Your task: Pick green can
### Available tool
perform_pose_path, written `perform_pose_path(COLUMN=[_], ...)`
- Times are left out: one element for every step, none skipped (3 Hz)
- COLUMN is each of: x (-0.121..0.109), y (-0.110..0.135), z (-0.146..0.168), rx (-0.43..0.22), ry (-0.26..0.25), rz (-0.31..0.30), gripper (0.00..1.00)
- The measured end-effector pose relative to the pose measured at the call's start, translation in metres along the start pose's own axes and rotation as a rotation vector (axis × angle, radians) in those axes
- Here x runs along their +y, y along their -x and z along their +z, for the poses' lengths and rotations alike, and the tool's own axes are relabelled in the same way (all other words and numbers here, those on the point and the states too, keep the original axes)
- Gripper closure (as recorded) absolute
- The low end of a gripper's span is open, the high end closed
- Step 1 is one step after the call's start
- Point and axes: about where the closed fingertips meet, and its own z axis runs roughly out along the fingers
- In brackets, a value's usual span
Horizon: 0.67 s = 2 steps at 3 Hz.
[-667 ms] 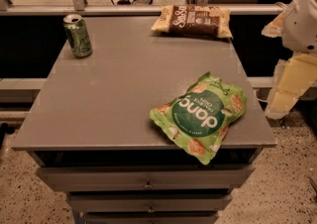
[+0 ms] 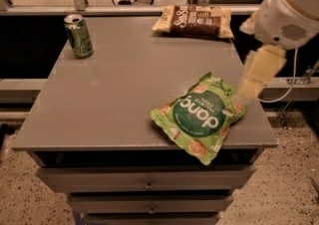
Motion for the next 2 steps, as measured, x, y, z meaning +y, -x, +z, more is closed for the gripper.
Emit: perform_pose_path(x=[-0.031, -0.066], y=[0.052, 0.116], z=[0.031, 0.056], rx=[-0.123, -0.257], ry=[0.003, -0.015], rz=[0.005, 0.025], gripper=[0.0, 0.0])
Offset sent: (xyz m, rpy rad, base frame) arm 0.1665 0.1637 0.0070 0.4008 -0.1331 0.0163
